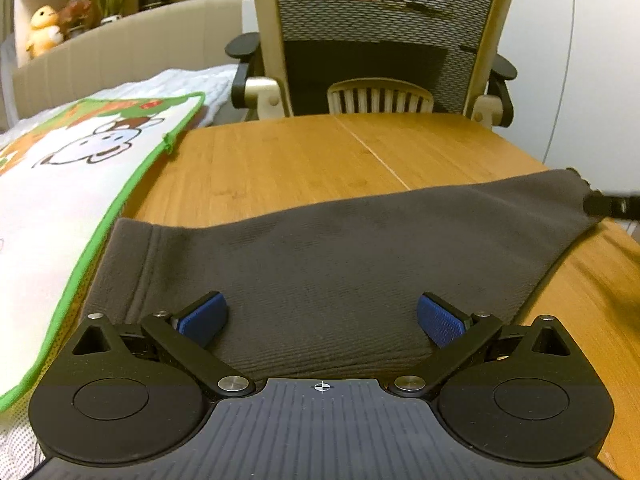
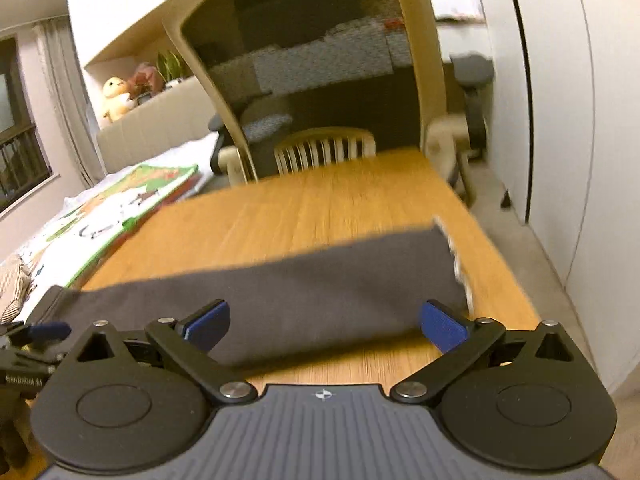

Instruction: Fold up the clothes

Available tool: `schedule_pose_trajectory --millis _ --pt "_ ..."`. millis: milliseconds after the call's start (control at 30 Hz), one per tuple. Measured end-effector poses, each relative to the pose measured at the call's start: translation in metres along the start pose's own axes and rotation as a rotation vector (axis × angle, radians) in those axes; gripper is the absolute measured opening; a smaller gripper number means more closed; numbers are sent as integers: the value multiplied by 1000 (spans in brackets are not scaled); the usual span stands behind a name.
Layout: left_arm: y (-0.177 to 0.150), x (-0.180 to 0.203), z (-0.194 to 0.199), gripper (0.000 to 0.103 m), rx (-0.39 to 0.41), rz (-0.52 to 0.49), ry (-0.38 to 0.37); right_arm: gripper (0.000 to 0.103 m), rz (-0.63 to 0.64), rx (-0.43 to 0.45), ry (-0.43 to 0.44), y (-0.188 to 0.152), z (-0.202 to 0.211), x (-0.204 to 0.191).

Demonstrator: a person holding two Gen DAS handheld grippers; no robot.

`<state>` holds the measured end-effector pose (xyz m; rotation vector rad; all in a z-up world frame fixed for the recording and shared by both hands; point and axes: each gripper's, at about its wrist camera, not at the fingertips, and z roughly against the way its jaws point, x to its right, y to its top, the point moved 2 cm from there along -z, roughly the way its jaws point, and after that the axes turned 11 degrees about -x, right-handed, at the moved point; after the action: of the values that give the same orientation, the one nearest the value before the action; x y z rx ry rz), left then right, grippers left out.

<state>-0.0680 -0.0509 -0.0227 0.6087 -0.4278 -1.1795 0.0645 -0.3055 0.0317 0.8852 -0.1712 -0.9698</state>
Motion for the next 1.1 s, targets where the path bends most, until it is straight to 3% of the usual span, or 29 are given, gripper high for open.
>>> schedule_pose_trajectory --millis 100,200,267,367,433,533,633,1100 --pt "0 0 0 103 2 2 0 84 -3 9 31 18 -11 -2" --pt "-1 0 1 103 5 6 -3 86 -62 -43 43 21 -37 5" --pt "-2 -2 4 103 20 19 -4 89 -39 -23 26 17 -40 2" --pt "-4 -7 13 103 101 53 -14 91 -16 -18 10 14 -39 -4" --pt "0 -13 19 103 176 80 18 92 -18 -19 12 14 -39 -4" --pt "9 -27 17 103 209 136 62 94 -15 -18 10 13 -39 -4" --pt "13 -43 -1 103 126 189 77 97 -16 -19 15 13 -39 -4" --pt "17 -50 -4 103 124 163 58 100 -41 -45 15 1 -29 -7"
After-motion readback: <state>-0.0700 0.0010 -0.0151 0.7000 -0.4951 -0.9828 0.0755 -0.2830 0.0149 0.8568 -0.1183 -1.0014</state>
